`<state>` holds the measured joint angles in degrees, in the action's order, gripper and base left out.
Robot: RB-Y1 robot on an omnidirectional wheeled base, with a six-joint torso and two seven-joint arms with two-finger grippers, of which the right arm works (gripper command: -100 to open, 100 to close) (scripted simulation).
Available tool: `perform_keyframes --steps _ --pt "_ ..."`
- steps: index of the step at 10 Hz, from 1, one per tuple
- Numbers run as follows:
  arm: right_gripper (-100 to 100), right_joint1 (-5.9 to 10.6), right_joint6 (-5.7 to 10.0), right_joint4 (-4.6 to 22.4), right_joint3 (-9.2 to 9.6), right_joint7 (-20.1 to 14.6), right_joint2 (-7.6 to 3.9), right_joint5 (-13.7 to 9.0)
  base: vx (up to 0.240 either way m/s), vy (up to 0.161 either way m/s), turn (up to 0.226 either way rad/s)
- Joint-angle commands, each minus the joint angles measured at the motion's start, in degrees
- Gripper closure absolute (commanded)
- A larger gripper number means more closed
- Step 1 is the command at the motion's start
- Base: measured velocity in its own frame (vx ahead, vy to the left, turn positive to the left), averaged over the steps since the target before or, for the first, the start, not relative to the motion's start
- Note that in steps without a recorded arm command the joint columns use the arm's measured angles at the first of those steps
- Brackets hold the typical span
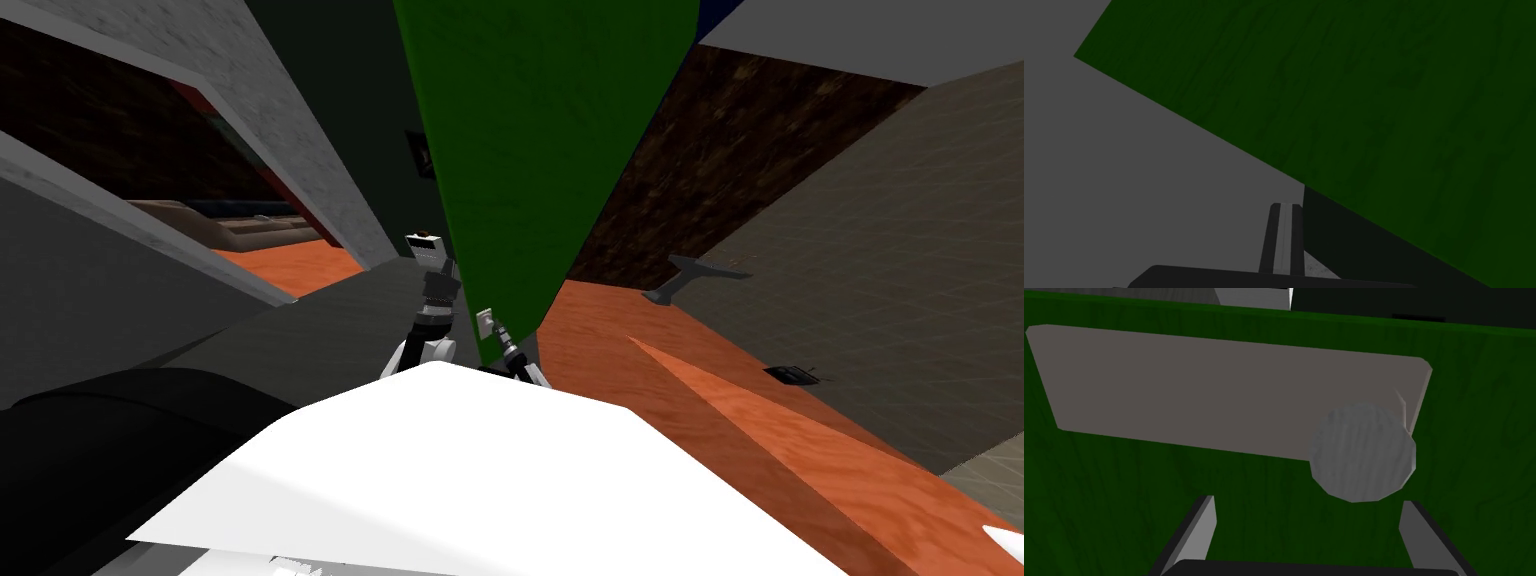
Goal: Push the door open
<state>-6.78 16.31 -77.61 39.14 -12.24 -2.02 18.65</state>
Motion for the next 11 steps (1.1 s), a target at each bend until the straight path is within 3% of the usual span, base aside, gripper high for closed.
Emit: perform_keyframes --steps 1,4,5,6,8,9,10,11 --pt "-100 -0.82 0.33 -0.77 2.26 -0.22 0.38 0.52 -0.106 -0.077 -0.063" --pt "-100 -2.17 0.17 -1.82 5.15 -0.52 2.13 1.29 -0.122 -0.104 -0.087" --pt "-100 -2.37 0.19 -2.20 4.69 -0.32 1.44 1.19 -0.082 -0.062 0.011" --pt "-100 -2.22 -0.68 -2.72 4.94 -0.32 0.05 1.40 0.031 0.009 0.062" --pt "-100 -1.80 -1.74 -3.09 5.04 -0.21 -0.16 1.66 0.087 0.067 0.075" --pt "-100 -1.37 -2.82 -3.48 5.13 -0.09 1.57 1.93 0.075 0.080 0.013" --pt "-100 -1.60 -2.39 -3.67 5.19 -0.24 0.72 1.77 0.020 0.046 0.020" --pt "100 -1.60 -2.39 -3.67 5.19 -0.24 0.72 1.77 -0.011 0.008 0.022"
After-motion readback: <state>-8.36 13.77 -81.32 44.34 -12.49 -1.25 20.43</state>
